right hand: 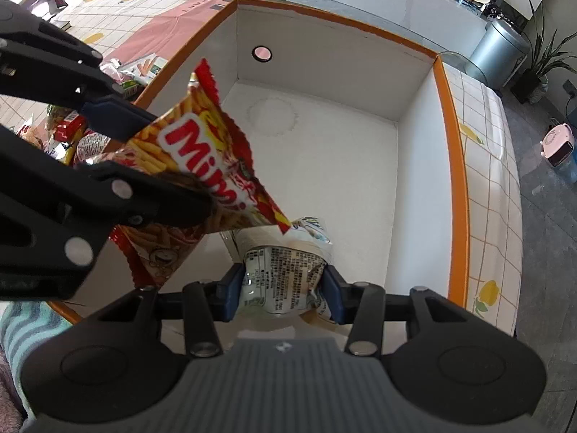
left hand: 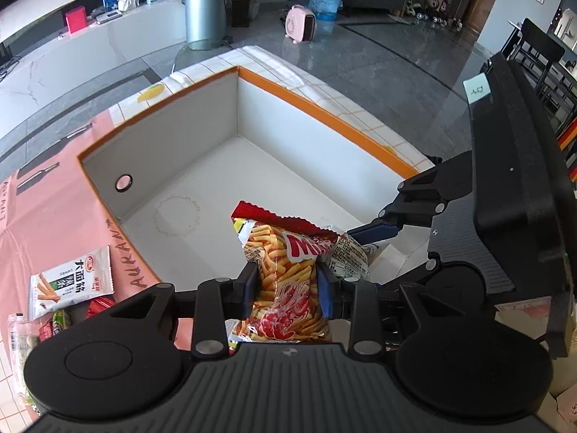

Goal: Organize snacks
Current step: 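Carry both bags into the orange box and open both tools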

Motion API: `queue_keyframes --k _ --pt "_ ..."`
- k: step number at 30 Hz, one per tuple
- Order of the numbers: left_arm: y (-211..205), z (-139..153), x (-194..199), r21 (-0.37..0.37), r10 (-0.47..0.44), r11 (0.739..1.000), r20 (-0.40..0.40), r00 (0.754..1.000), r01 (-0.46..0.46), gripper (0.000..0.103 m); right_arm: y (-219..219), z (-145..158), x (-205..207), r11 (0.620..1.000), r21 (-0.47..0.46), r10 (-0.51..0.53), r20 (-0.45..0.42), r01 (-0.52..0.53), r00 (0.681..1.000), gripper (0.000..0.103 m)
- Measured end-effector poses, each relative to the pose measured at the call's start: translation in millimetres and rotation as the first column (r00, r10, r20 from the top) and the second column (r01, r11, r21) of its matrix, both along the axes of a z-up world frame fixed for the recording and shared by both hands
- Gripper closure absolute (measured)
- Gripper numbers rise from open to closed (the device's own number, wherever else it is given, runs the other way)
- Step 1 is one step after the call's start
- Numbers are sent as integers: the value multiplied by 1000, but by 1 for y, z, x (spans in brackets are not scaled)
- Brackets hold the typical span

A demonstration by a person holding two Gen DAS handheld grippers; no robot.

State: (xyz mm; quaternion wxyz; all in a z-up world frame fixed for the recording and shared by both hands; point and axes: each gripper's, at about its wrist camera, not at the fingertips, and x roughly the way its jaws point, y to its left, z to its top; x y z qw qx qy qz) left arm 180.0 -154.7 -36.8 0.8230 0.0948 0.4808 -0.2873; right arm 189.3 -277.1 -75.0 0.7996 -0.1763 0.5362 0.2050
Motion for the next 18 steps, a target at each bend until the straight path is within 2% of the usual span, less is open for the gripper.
queue_keyframes --k 6,8,18 --pt "-7 -22 8 21 4 1000 -58 998 -3 65 -4 -4 3 1000 -27 0 -10 0 1000 58" --pt "-11 -25 6 46 -4 999 -38 999 6 66 -6 -6 4 999 -41 -1 -18 0 1000 58" --pt "-23 -27 2 125 -18 992 -36 999 23 63 -11 -10 8 999 -39 -25 -31 24 999 57"
